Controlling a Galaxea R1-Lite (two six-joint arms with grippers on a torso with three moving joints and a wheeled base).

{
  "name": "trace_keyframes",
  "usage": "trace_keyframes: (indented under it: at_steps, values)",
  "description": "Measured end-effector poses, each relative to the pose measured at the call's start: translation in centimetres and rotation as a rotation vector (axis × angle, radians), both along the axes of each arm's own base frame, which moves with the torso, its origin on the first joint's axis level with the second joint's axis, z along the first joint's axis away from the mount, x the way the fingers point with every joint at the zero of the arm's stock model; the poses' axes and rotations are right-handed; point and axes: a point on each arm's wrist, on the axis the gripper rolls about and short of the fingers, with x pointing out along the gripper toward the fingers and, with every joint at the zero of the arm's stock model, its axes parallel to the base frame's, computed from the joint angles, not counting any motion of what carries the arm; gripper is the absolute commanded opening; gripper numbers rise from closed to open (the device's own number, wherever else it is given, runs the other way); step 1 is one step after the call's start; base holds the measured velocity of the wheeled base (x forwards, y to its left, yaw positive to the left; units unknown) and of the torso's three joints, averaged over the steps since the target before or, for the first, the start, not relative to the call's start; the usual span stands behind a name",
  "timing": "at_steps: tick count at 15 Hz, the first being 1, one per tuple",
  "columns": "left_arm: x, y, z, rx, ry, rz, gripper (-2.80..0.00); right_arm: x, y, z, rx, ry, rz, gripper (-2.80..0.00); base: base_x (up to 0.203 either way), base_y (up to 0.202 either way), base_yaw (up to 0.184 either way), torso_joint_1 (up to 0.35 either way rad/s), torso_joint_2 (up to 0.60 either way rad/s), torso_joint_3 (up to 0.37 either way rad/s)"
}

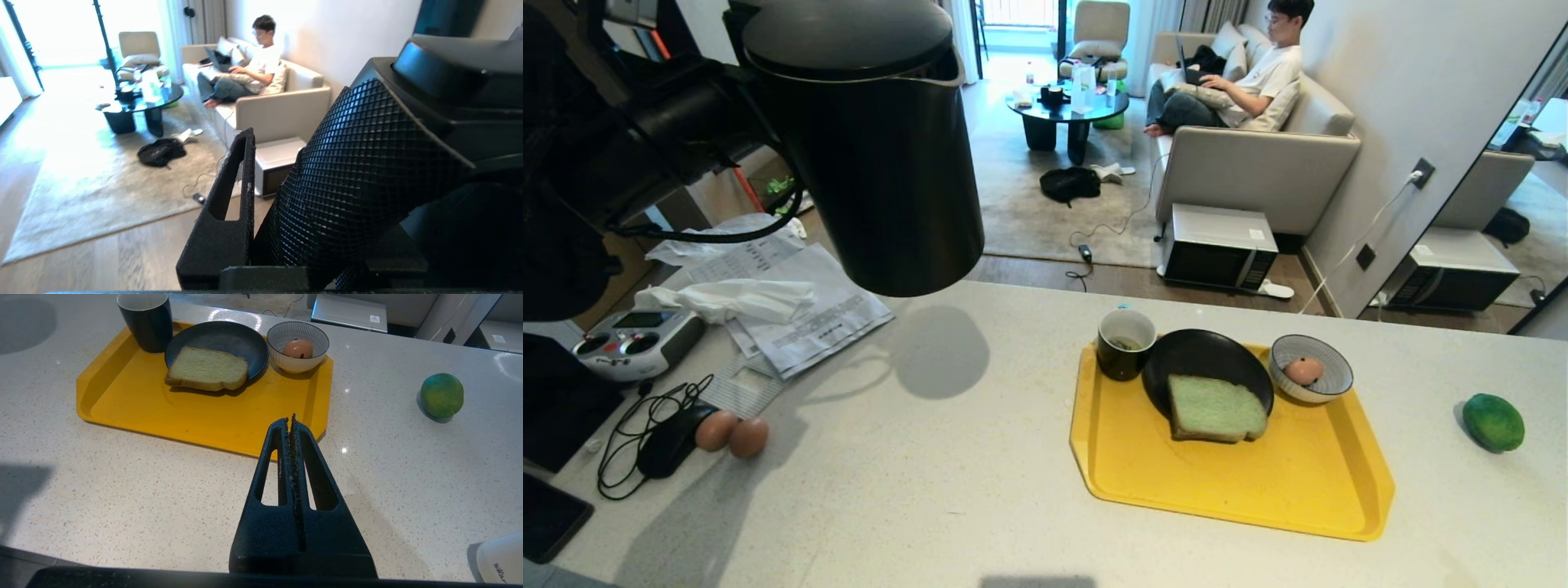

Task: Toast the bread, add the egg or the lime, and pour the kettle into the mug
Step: Pour water into a cup

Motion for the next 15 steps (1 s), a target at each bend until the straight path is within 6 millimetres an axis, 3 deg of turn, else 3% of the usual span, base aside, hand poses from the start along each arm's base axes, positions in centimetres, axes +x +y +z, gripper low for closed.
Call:
trace_keyframes:
  at_steps: [5,15]
  values:
    - [-2.3,2.5,0.7,-0.016,-0.008,0.063,-2.80,0.0,0.0,0.0,0.000,0.000,0.000,-2.80,0.000,0.000,0.000,0.000,0.00,0.000]
    - [-4.5,3.4,2.4,-0.059,-0.034,0.073,-2.80,0.0,0.0,0.0,0.000,-0.001,0.000,-2.80,0.000,0.000,0.000,0.015,-0.03,-0.013]
